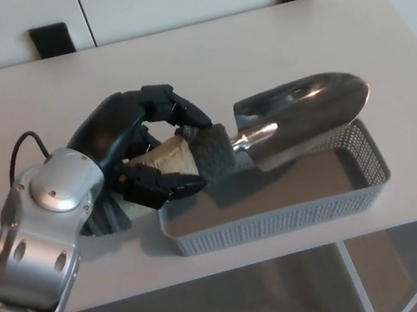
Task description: The robot walks towards a desk on which a shovel is kept on the left hand side and a container is kept on the right hand side. The robot picks up the shovel using its left hand and places it in the container.
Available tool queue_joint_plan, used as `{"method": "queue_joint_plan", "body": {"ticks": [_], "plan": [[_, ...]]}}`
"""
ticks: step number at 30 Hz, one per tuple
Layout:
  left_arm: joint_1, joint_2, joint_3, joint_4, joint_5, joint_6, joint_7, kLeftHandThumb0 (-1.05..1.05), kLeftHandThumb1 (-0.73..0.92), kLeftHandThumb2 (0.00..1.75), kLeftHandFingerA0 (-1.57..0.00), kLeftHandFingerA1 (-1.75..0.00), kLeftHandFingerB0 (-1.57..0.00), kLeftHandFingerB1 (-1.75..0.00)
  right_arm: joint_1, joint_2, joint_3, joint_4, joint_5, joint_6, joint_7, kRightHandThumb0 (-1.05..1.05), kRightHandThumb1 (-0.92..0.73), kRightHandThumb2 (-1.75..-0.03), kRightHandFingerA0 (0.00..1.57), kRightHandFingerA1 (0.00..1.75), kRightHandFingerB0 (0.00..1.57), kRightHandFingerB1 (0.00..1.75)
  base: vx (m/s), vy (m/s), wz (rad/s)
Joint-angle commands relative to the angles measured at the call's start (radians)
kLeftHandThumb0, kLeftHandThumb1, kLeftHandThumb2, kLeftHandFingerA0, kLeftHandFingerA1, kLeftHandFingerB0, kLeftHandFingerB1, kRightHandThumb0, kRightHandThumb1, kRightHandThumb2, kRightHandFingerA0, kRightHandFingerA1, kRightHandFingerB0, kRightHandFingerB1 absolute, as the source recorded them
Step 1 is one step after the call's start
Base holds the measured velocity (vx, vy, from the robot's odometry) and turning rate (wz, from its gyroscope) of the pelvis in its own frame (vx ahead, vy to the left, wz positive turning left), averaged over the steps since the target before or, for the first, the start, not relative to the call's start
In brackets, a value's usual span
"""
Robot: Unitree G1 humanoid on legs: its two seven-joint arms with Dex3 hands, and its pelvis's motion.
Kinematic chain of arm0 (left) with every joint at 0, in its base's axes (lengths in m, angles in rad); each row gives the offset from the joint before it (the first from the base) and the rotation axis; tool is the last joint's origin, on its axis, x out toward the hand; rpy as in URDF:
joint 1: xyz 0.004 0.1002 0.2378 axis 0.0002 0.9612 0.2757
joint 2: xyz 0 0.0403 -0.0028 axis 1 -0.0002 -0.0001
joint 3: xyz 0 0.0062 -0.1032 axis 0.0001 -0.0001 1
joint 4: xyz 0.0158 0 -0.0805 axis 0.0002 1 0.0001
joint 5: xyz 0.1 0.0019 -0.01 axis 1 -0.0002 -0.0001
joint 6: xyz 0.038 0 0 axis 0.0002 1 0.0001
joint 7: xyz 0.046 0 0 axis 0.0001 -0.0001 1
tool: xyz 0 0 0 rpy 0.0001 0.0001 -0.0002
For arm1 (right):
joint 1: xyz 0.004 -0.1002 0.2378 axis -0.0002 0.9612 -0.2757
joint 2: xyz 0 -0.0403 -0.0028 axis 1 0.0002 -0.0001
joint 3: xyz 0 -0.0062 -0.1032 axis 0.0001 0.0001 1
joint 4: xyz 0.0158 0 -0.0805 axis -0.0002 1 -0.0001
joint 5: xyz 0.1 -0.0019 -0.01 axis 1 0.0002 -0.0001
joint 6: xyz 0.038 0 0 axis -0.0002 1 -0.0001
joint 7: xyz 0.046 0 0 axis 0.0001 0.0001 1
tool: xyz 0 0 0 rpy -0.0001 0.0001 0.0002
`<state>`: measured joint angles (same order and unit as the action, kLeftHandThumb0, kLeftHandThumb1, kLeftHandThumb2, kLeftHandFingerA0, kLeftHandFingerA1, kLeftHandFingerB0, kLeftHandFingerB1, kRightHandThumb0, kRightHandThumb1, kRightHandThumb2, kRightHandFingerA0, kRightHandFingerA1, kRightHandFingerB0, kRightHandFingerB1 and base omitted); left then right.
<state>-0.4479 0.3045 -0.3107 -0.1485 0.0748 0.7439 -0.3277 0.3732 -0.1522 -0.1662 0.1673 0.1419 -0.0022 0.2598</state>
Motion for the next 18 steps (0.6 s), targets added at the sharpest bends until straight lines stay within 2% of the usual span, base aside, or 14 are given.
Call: {"method": "queue_joint_plan", "body": {"ticks": [1, 5, 6, 15, 18], "plan": [[-0.004, 0.005, 0.011, 0.049, 0.019, -0.046, 0.003, -0.12, 0.85, 0.67, -1.05, -1.47, -0.73, -1.11, -0.001, -0.015, -0.002, 0.004, 0.000, -0.006, 0.007, -0.45, -0.42, -0.53, 0.86, 0.48, 0.73, 0.47, 0.00, 0.000, 0.00], [-0.013, 0.021, 0.005, 0.071, 0.030, -0.075, -0.006, -0.15, 0.81, 0.74, -1.02, -1.48, -0.75, -1.15, 0.000, -0.017, 0.000, 0.000, -0.006, -0.004, 0.003, -0.45, -0.42, -0.54, 0.87, 0.47, 0.74, 0.47, 0.00, 0.000, 0.00], [-0.016, 0.034, -0.009, 0.073, 0.045, -0.095, -0.009, -0.16, 0.80, 0.74, -1.03, -1.47, -0.76, -1.11, -0.002, -0.017, -0.001, 0.000, -0.004, -0.001, 0.002, -0.44, -0.42, -0.53, 0.87, 0.48, 0.74, 0.47, 0.00, 0.000, 0.00], [-0.018, 0.046, -0.053, 0.073, 0.074, -0.112, -0.024, -0.17, 0.80, 0.66, -1.06, -1.51, -0.74, -1.09, -0.001, -0.021, 0.005, 0.002, -0.014, -0.014, 0.006, -0.46, -0.42, -0.53, 0.89, 0.47, 0.76, 0.47, 0.00, 0.000, 0.00], [-0.021, 0.056, -0.088, 0.073, 0.097, -0.145, -0.032, -0.15, 0.75, 0.77, -1.08, -1.48, -0.74, -1.15, 0.001, -0.019, 0.004, -0.013, -0.014, 0.004, 0.002, -0.46, -0.42, -0.53, 0.88, 0.47, 0.74, 0.47, 0.00, 0.000, 0.00]]}}
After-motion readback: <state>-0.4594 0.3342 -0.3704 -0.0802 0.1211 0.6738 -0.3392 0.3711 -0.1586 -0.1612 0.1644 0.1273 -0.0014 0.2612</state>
